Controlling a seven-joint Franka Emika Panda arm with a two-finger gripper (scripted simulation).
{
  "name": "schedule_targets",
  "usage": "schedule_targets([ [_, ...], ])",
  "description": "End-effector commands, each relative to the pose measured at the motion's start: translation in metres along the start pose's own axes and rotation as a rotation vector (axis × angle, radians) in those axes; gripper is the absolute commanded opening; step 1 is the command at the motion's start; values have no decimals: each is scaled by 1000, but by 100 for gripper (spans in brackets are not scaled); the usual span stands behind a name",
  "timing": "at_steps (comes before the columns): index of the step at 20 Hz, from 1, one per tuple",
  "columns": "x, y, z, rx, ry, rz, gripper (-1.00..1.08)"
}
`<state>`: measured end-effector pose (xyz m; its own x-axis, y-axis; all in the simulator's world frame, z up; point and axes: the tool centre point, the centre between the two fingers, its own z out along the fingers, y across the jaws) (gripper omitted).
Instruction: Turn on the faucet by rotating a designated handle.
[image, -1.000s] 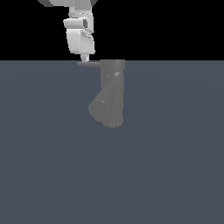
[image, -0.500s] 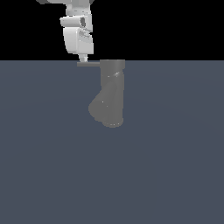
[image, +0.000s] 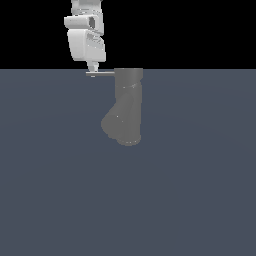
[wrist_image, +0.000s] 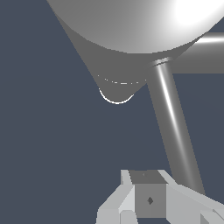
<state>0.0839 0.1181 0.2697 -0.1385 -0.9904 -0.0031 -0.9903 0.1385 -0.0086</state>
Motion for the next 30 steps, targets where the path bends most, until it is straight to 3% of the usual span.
schedule_targets([
  [1, 1, 11, 0, -9, 3, 0, -100],
  [14, 3, 48, 0, -9, 3, 0, -100],
  [16, 4, 41, 0, -1, 2, 2, -100],
  [30, 37, 74, -1, -4, 2, 1, -100],
])
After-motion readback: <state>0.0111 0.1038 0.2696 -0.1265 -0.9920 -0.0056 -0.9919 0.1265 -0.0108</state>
